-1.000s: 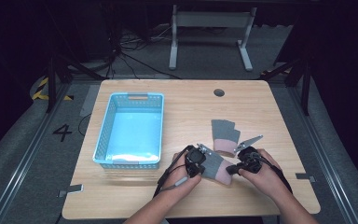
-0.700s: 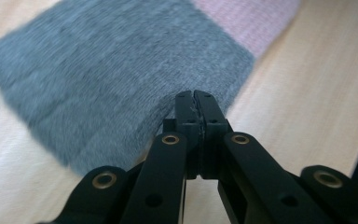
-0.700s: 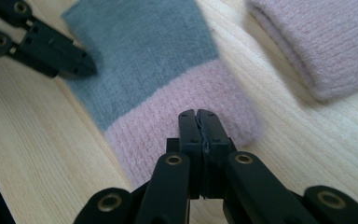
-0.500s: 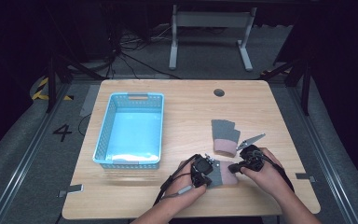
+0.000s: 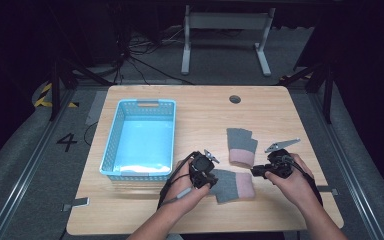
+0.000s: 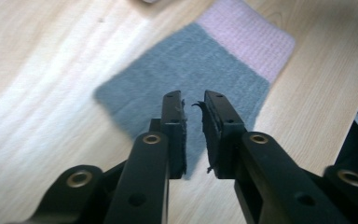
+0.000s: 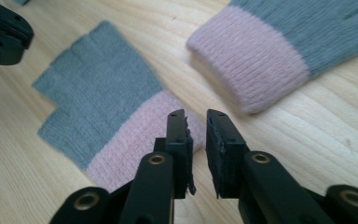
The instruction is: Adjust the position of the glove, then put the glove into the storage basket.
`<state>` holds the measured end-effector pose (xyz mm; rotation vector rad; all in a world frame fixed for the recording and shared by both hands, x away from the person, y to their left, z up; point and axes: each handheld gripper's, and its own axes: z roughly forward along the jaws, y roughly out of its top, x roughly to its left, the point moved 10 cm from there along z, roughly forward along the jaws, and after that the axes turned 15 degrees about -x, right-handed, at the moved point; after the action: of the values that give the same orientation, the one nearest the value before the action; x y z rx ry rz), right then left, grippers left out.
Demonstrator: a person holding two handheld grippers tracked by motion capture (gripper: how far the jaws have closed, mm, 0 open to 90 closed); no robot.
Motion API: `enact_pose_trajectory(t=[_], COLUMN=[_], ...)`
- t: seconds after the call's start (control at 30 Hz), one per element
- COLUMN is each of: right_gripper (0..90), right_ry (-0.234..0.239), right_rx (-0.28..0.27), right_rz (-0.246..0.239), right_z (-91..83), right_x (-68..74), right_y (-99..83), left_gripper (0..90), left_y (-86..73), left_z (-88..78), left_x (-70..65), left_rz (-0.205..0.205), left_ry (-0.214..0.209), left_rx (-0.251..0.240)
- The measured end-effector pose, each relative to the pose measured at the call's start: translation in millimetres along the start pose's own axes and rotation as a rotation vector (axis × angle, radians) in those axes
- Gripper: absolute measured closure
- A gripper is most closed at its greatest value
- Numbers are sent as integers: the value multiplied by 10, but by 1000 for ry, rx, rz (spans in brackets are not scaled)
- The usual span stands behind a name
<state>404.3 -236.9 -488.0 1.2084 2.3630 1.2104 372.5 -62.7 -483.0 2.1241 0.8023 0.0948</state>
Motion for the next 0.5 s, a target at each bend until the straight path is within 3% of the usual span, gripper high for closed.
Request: enact_pose_trajectory(t=[0.17, 0.23, 0.3, 0.37, 0.4, 0.43, 0.5], right_gripper=[719, 668, 636, 623, 623, 622, 631], right_ry=[-41, -80, -116, -169, -169, -198, -212], right_rx=[-36, -72, -88, -90, -90, -69, -62], right_rz=[13, 43, 41, 29, 29, 64, 85], right_z=[-1, 40, 67, 104, 104, 147, 195], right_x=[-101, -252, -349, -478, -478, -568, -645], right_y=[102, 209, 262, 323, 323, 345, 378], left_gripper=[725, 710, 710, 710, 710, 711, 711], left_y=[39, 44, 44, 44, 44, 45, 40], left_z=[-120, -157, -166, -194, -194, -206, -211], left_x=[114, 152, 156, 188, 188, 216, 229], left_rz=[-4, -8, -12, -17, -17, -16, -17], left_ry=[22, 33, 33, 39, 39, 44, 45], left_rx=[-17, -26, -28, -32, -32, -33, -34])
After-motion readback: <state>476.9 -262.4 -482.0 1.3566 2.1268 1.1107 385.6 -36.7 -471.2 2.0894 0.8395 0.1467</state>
